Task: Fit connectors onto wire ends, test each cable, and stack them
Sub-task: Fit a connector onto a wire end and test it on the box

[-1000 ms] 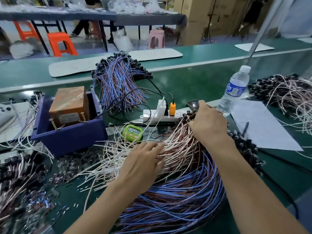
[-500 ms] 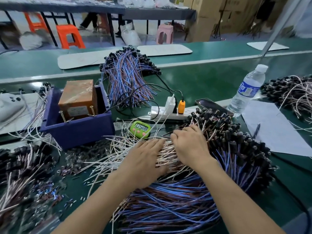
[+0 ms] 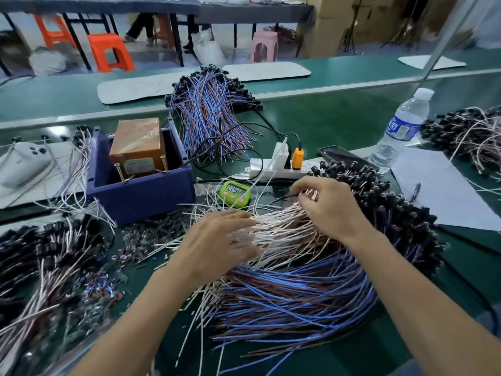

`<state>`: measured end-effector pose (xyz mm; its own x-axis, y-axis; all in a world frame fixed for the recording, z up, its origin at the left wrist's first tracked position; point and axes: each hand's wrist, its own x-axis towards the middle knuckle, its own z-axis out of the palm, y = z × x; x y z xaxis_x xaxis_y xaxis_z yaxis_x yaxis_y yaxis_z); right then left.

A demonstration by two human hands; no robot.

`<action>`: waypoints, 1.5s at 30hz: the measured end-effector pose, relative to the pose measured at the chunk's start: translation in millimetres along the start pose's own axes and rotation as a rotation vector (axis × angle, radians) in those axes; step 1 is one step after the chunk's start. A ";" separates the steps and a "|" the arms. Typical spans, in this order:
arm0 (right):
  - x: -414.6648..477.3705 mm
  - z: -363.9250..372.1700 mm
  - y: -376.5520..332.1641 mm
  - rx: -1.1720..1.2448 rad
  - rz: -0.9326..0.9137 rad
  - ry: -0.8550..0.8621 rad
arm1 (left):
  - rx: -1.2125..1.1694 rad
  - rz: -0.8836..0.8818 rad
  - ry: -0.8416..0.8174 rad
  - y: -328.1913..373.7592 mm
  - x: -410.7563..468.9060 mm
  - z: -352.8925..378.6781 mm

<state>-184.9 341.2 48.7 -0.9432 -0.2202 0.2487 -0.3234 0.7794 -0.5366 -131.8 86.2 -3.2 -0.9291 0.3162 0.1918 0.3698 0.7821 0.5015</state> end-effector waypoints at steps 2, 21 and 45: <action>-12.6 -22.2 -4.6 -0.130 -0.056 -0.124 | -0.018 0.033 0.030 10.1 -1.6 1.7; -77.6 -48.2 33.3 -0.662 -0.253 -0.067 | 0.135 0.004 0.032 85.3 70.0 88.2; -71.5 -12.3 10.9 -0.842 -0.082 -0.272 | 0.451 0.303 -0.063 79.5 80.6 98.1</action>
<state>-120.1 372.7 35.0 -0.9396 -0.3423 0.0024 -0.3288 0.9044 0.2719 -176.5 226.5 -30.7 -0.7833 0.5838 0.2137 0.6006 0.7994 0.0176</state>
